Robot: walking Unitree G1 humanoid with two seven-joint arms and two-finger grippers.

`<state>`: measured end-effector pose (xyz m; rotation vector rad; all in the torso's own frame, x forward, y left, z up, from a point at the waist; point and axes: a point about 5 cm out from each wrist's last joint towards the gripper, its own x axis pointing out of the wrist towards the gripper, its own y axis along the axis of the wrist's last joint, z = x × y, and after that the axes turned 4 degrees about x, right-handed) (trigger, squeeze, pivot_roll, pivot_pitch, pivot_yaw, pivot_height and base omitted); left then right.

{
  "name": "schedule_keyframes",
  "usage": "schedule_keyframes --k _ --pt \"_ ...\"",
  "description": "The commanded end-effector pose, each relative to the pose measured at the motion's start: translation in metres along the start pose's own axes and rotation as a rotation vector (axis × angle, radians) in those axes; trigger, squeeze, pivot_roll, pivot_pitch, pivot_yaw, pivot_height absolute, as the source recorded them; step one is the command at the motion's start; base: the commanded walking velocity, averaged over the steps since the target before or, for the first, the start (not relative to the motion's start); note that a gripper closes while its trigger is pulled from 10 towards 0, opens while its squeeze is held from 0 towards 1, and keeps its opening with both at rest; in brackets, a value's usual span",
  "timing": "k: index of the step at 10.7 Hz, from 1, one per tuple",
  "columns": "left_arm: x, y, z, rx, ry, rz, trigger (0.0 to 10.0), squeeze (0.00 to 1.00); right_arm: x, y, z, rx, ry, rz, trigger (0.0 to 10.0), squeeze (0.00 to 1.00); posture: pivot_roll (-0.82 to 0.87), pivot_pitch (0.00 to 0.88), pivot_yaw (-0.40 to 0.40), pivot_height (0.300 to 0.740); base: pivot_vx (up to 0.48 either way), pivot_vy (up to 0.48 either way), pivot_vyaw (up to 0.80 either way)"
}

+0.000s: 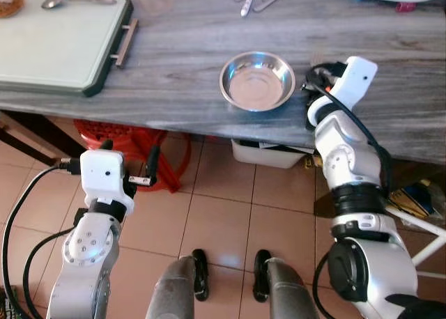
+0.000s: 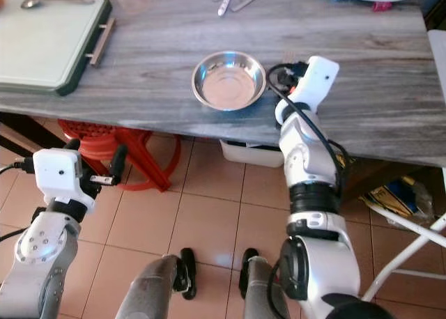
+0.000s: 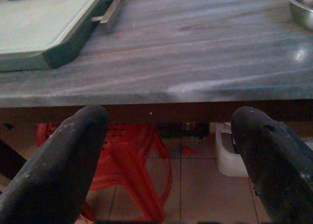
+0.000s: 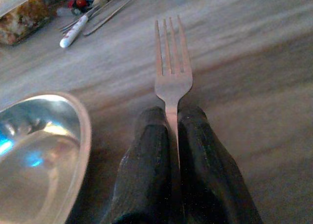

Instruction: Setting the table

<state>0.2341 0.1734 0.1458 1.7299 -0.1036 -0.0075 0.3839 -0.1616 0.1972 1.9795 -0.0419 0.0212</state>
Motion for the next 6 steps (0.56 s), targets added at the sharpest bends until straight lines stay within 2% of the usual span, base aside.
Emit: schedule_keyframes --k 1,3,6 --pt "-0.003 0.001 -0.004 0.004 0.003 -0.005 10.0 0.00 -0.001 -0.016 -0.003 0.014 -0.008 -0.079 10.0 0.00 0.13 0.321 0.085 0.740 0.000 0.000 0.00" --pt "-0.003 0.001 -0.002 0.002 -0.001 -0.007 10.0 0.00 -0.004 -0.024 -0.002 0.003 -0.008 -0.117 10.0 0.00 0.13 0.318 0.081 0.740 0.000 0.000 0.00" --pt "-0.002 0.000 0.001 -0.007 -0.011 -0.008 10.0 0.00 -0.007 -0.030 0.011 -0.047 -0.038 -0.170 10.0 0.00 0.12 0.315 0.077 0.740 0.000 0.000 0.00"
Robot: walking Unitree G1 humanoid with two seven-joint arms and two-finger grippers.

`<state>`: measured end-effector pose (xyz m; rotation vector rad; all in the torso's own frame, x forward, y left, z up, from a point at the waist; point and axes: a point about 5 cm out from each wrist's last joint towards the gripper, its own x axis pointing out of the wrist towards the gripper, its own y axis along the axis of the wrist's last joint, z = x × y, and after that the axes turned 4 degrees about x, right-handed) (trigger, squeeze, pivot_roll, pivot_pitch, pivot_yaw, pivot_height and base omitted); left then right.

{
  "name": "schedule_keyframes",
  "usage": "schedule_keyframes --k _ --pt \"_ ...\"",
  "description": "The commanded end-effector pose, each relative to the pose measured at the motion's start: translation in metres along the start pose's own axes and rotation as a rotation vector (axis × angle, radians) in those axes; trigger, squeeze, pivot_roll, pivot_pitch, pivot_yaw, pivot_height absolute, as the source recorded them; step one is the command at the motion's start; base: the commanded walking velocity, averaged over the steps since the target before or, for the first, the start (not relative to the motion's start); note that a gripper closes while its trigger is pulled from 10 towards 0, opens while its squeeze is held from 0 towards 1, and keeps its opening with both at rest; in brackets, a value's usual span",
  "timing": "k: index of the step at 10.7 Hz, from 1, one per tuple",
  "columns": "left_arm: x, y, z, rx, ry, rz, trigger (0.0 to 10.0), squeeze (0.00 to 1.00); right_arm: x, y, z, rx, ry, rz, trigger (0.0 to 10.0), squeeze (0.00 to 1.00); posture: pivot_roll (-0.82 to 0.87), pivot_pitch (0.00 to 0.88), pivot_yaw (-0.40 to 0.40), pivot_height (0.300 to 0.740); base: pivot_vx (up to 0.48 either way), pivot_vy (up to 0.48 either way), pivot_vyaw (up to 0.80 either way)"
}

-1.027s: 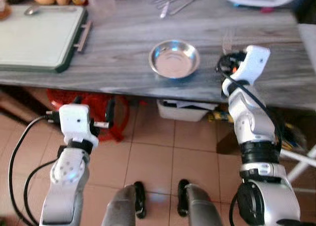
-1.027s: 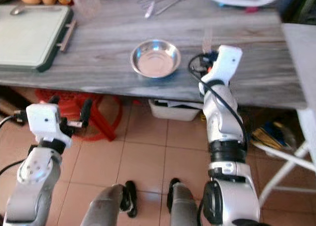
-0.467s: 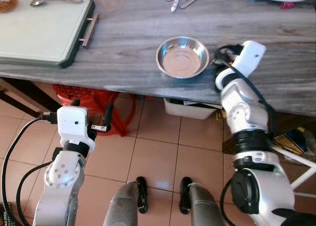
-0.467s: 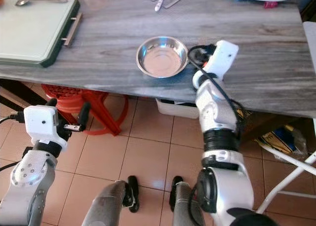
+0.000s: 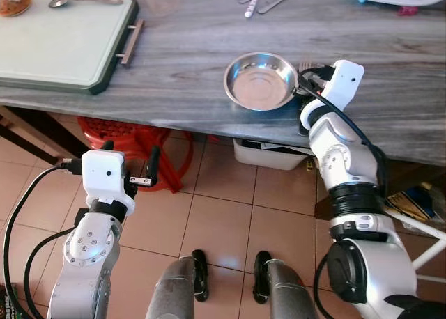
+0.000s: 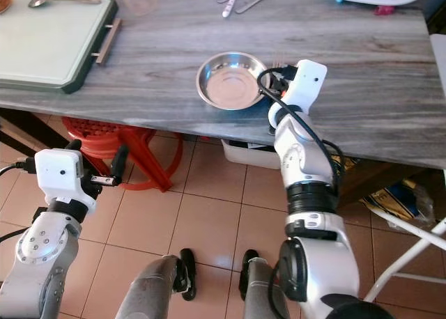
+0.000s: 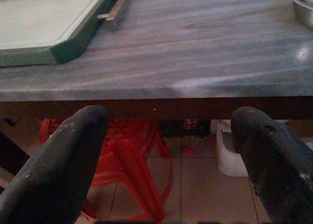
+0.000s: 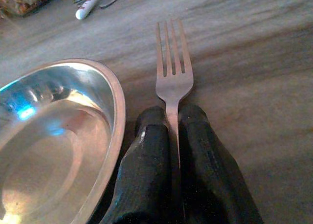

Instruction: Setting the table

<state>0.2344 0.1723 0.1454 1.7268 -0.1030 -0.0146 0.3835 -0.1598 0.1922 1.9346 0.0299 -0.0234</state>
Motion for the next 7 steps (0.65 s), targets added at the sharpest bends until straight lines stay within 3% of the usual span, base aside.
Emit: schedule_keyframes --k 1,7 --pt "-0.002 0.000 0.000 -0.005 -0.008 -0.004 10.0 0.00 -0.004 -0.024 0.013 0.000 -0.046 -0.102 10.0 0.00 0.12 0.315 0.077 0.740 0.000 0.000 0.00" --pt "-0.001 -0.001 0.003 -0.010 -0.013 -0.006 10.0 0.00 -0.009 -0.031 0.026 -0.055 -0.091 -0.157 10.0 0.00 0.11 0.314 0.072 0.740 0.000 0.000 0.00"
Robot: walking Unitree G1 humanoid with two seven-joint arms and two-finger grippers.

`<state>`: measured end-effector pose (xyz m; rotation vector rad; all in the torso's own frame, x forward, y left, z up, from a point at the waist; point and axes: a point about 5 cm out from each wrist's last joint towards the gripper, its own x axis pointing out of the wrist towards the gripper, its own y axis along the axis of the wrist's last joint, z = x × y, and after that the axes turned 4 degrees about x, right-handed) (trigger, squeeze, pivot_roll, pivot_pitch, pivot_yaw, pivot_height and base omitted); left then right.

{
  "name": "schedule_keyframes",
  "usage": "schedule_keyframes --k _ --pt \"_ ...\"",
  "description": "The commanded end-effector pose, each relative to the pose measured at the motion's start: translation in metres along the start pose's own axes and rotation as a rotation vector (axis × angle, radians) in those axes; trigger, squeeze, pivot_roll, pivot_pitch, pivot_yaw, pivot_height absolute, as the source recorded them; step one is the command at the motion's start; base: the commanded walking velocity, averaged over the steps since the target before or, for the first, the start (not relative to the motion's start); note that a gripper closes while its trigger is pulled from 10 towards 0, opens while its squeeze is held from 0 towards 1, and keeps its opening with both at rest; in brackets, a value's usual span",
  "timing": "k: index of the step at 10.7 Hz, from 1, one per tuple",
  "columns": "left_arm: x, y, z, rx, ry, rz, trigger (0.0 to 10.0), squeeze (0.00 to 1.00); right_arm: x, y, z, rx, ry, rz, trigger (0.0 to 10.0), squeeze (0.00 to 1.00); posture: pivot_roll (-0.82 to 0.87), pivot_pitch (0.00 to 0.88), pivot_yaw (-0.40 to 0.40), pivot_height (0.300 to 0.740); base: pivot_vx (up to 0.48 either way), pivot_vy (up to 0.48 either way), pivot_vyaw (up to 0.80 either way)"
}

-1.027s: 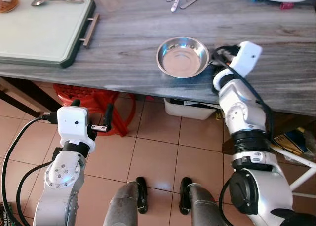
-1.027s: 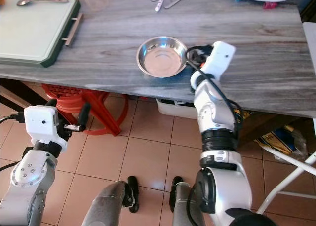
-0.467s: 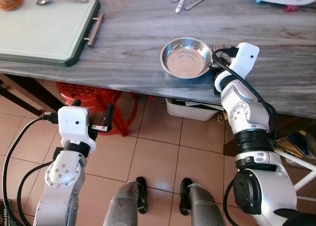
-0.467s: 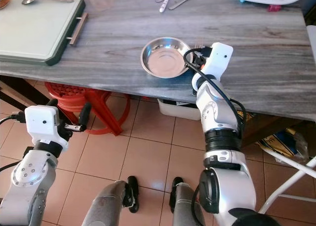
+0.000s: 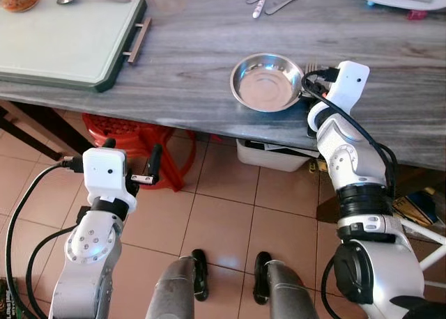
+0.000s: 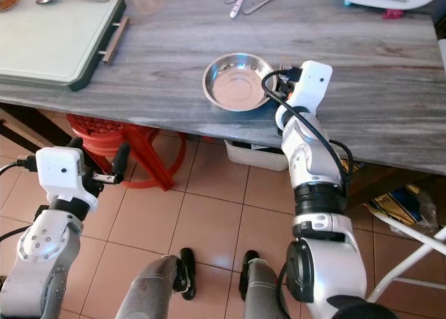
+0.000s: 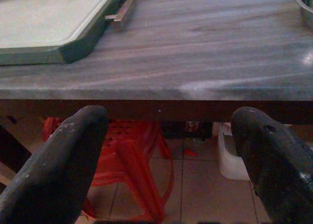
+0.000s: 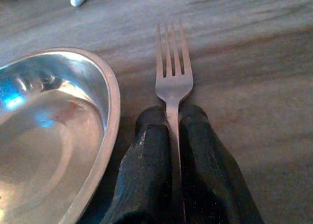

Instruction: Setting the table

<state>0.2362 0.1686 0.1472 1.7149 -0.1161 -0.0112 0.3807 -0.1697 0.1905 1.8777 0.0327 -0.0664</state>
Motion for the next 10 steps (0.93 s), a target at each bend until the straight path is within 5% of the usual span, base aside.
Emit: schedule_keyframes --k 1,4,5,9,10 --pt "-0.002 -0.003 0.002 -0.001 -0.012 -0.017 10.0 0.00 -0.006 -0.035 0.016 -0.007 -0.058 -0.143 10.0 0.00 0.11 0.314 0.072 0.740 0.000 0.000 0.00" --pt "-0.001 -0.003 0.001 -0.002 -0.009 -0.015 10.0 0.00 -0.013 -0.039 0.020 -0.029 -0.057 -0.154 10.0 0.00 0.11 0.312 0.067 0.740 0.000 0.000 0.00" --pt "-0.001 -0.003 0.002 -0.005 -0.011 -0.014 10.0 0.00 -0.016 -0.042 0.023 -0.024 -0.068 -0.160 10.0 1.00 0.10 0.311 0.069 0.740 0.000 0.000 0.00" --pt "0.002 -0.003 0.004 -0.010 -0.014 -0.008 10.0 0.00 -0.018 -0.034 0.028 -0.072 -0.082 -0.122 10.0 1.00 0.09 0.305 0.063 0.740 0.000 0.000 0.00" --pt "0.001 -0.003 0.005 -0.013 -0.013 -0.007 10.0 0.00 -0.019 -0.032 0.028 -0.093 -0.082 -0.111 10.0 0.38 0.09 0.304 0.061 0.740 0.000 0.000 0.00"
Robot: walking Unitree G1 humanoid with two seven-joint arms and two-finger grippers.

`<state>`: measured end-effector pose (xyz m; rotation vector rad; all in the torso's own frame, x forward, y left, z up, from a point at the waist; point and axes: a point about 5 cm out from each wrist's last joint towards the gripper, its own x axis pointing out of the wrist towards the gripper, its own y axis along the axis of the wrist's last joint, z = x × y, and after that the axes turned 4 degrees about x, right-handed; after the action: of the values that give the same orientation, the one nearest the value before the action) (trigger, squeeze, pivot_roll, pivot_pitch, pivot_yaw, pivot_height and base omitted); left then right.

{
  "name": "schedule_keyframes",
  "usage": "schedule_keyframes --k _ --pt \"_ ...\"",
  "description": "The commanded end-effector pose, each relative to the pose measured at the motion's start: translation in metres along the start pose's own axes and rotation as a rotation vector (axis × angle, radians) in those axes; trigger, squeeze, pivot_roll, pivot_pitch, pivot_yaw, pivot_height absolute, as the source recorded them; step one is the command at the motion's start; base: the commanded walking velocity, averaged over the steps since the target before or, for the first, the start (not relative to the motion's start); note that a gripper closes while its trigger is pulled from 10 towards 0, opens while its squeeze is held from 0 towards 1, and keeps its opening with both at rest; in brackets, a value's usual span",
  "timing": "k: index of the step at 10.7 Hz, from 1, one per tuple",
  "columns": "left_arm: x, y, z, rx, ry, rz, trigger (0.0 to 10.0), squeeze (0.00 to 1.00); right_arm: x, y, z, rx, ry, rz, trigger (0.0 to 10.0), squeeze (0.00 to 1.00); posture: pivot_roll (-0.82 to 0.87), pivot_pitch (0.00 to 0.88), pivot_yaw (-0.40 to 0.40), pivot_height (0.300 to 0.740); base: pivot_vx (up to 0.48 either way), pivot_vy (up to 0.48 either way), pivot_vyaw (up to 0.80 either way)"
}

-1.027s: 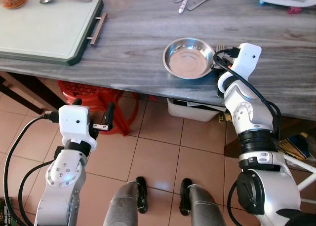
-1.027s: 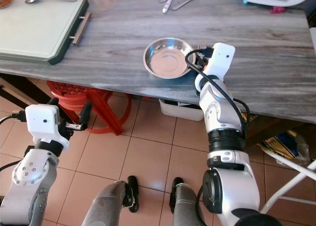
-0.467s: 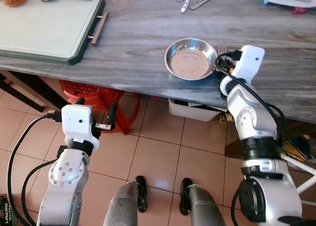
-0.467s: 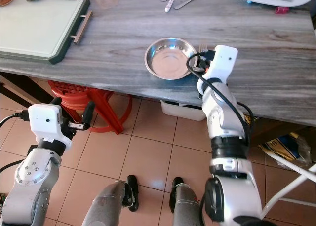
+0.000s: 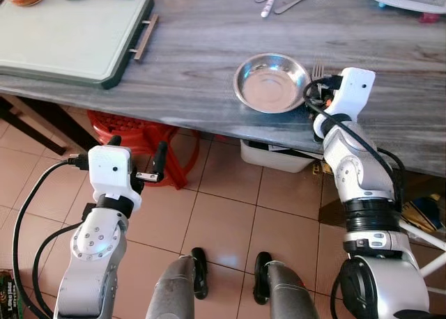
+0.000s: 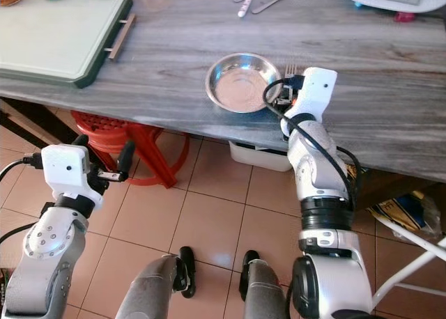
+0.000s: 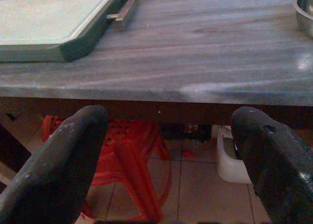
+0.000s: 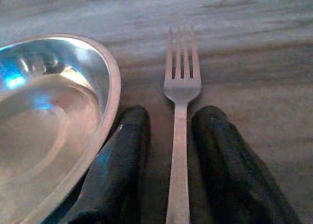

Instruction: Setting the table

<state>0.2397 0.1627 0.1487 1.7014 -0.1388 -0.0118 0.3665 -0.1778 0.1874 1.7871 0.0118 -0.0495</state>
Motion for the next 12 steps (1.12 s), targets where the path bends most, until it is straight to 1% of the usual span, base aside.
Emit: schedule_keyframes --k 1,3,5,7,9,11,12 --pt "-0.003 -0.005 0.000 -0.001 0.002 -0.022 10.0 0.00 -0.006 -0.030 0.017 -0.004 -0.075 -0.133 10.0 0.00 0.09 0.302 0.060 0.740 0.000 0.000 0.00" --pt "-0.002 -0.005 0.000 -0.005 0.001 -0.016 10.0 0.00 -0.010 -0.024 0.018 -0.029 -0.084 -0.088 10.0 0.00 0.09 0.299 0.059 0.740 0.000 0.000 0.00" --pt "-0.001 -0.004 0.001 -0.012 -0.004 -0.009 10.0 0.00 -0.014 -0.012 0.021 -0.041 -0.090 0.008 10.0 0.00 0.08 0.295 0.057 0.740 0.000 0.000 0.00" --pt "0.001 -0.003 0.002 -0.015 -0.002 0.005 10.0 0.00 -0.020 0.004 0.013 -0.022 -0.025 0.185 10.0 0.00 0.08 0.287 0.057 0.740 0.000 0.000 0.00" --pt "0.002 -0.002 0.002 -0.008 0.001 0.015 10.0 0.00 -0.024 0.005 0.006 -0.042 0.005 0.250 10.0 0.00 0.08 0.277 0.053 0.740 0.000 0.000 0.00" --pt "0.002 -0.002 0.003 -0.005 0.004 0.020 10.0 0.00 -0.025 0.012 0.004 -0.097 0.013 0.303 10.0 0.00 0.08 0.275 0.049 0.740 0.000 0.000 0.00" --pt "0.002 -0.002 0.003 -0.005 0.004 0.023 10.0 0.00 -0.028 0.019 0.011 -0.171 -0.063 0.341 10.0 0.00 0.08 0.274 0.045 0.740 0.000 0.000 0.00"
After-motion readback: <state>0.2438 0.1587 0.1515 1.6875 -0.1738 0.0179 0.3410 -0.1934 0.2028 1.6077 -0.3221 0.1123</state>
